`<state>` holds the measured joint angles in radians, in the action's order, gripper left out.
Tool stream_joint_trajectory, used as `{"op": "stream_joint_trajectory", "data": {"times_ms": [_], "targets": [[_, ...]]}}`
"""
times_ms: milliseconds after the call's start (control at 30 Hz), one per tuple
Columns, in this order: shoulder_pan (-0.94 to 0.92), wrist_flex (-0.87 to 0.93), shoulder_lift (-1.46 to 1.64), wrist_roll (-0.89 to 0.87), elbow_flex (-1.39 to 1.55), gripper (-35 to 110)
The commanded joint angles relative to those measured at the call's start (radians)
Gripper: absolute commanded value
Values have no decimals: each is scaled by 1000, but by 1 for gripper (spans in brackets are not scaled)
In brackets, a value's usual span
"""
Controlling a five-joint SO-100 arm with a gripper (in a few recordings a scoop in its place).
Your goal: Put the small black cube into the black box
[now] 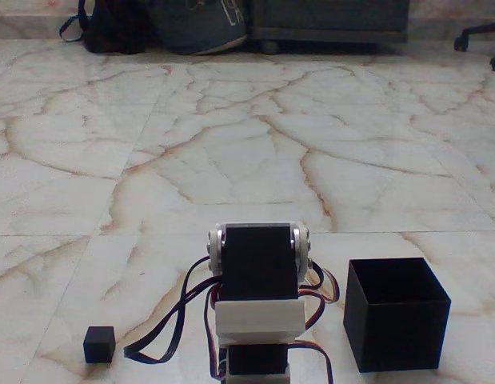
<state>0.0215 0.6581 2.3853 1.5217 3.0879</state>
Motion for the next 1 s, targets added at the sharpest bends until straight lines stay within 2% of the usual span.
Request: {"op": "stream_joint_trajectory", "data": {"times_ms": [0,700,800,900,967], "targets": [[0,0,0,0,0,4],[-5,5,-5,-2,-6,4],[-5,2,-5,60,-6,4],[-5,3,-5,5,-6,4],[-5,11,3,71,-9,5]]}}
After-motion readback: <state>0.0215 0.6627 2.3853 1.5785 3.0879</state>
